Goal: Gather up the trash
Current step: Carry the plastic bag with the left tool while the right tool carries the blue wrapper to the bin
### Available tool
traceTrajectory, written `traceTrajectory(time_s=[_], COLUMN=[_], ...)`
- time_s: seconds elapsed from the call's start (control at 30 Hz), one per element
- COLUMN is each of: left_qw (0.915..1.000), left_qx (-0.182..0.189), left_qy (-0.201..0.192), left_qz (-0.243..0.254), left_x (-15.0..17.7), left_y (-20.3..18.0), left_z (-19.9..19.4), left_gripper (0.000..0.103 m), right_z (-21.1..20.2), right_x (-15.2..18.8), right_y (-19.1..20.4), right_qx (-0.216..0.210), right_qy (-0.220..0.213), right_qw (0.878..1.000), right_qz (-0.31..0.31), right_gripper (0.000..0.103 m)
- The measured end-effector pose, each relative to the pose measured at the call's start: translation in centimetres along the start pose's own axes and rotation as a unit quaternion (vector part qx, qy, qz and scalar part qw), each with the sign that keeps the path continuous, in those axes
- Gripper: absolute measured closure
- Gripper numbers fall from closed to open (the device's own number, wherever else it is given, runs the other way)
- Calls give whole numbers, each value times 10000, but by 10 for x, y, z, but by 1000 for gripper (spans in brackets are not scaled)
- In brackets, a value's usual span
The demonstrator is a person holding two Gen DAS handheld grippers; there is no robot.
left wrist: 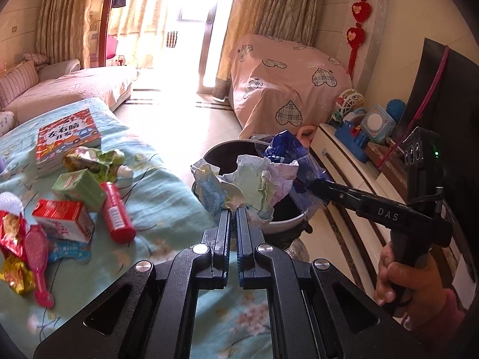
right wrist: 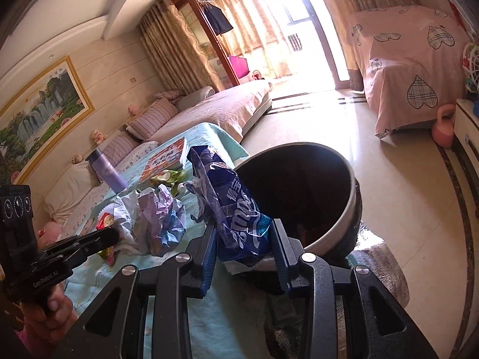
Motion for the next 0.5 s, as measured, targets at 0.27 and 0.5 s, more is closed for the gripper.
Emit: traceTrajectory(time_s=[0.27, 0.5], left_qw=[9999, 9996], left_qx=[38, 27], left_qy=[136, 289], left_qz=[-27, 10], left_x=[-21, -29], left_y=[-8, -12], left_z=[32, 57], left_gripper=[100, 100], right_z=[11, 22], right_x=[-16, -23], right_y=[-21, -31], right_qx=[201, 333], right_qy=[-7, 67], right_qw=[9998, 9994], right_qz=[63, 53], right_gripper=[68, 68])
Point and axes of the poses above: each gripper's, at about its wrist camera, not at the fingertips, and z roughly the way its jaws point, y to its left, x to its underside, the point moved 1 cm from there along z, roughly the way its jaws point, and after that the axes turned 1 degree about -y, right-handed, at the moved point
